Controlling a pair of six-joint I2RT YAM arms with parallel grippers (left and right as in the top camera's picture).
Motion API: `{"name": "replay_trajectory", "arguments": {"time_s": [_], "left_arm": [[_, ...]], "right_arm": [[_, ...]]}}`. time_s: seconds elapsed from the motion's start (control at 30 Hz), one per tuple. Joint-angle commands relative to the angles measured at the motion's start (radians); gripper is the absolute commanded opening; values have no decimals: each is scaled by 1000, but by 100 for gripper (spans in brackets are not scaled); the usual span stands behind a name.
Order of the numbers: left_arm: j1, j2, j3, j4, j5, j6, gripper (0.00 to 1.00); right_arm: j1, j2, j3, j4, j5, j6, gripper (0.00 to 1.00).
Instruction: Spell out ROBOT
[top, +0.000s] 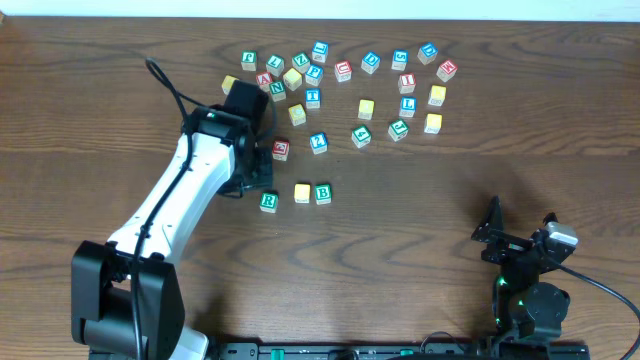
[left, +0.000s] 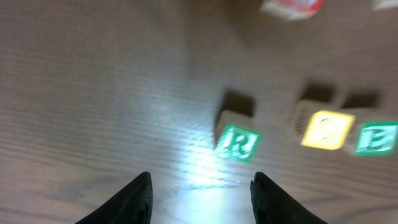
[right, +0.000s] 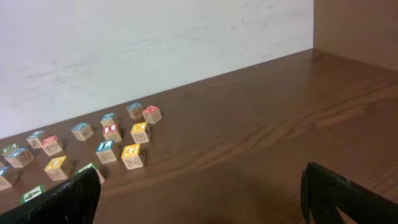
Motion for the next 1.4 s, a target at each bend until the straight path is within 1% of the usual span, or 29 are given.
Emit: {"name": "replay_trajectory", "arguments": {"time_s": [0.0, 0.1, 0.17, 0.2, 0.27, 0.43, 0.7, 0.77, 0.83, 0.87, 0.9, 0.93, 1.07, 1.2, 1.37], "left_arm": [[4, 2, -55, 19, -9, 76, 51], [2, 6, -94, 92, 46, 105, 52], [0, 19, -108, 125, 47, 105, 54], [0, 35, -113, 147, 73, 111, 55], [-6, 59, -115, 168, 106, 130, 55], [-35, 111, -115, 200, 112, 146, 56], [-37, 183, -116, 200, 104, 146, 56], [-37, 183, -116, 200, 104, 142, 53], [-37, 183, -116, 200, 105, 129, 45], [-37, 183, -116, 200, 105, 119, 43], [-37, 183, -116, 201, 105, 110, 39], [-37, 183, -116, 204, 105, 100, 38], [-37, 183, -116, 242, 105, 51, 35], [-37, 183, -105, 283, 113, 13, 34], [-47, 183, -86, 298, 117, -3, 34]], "right_arm": [[-2, -5, -1, -3, 5, 7, 99], [-2, -5, -1, -3, 5, 7, 99], [-2, -5, -1, -3, 5, 7, 99], [-2, -5, -1, -3, 5, 7, 99], [-2, -5, -1, -3, 5, 7, 99], [-2, -5, -1, -3, 5, 7, 99], [-2, -5, -1, -3, 5, 7, 99], [-2, -5, -1, -3, 5, 7, 99], [-2, -5, -1, -3, 5, 7, 99], [-2, -5, -1, -3, 5, 7, 99], [-2, -5, -1, -3, 5, 7, 99], [-2, -5, -1, -3, 5, 7, 99], [-2, -5, -1, -3, 5, 7, 99], [-2, -5, -1, -3, 5, 7, 99], [-2, -5, -1, -3, 5, 7, 99]]}}
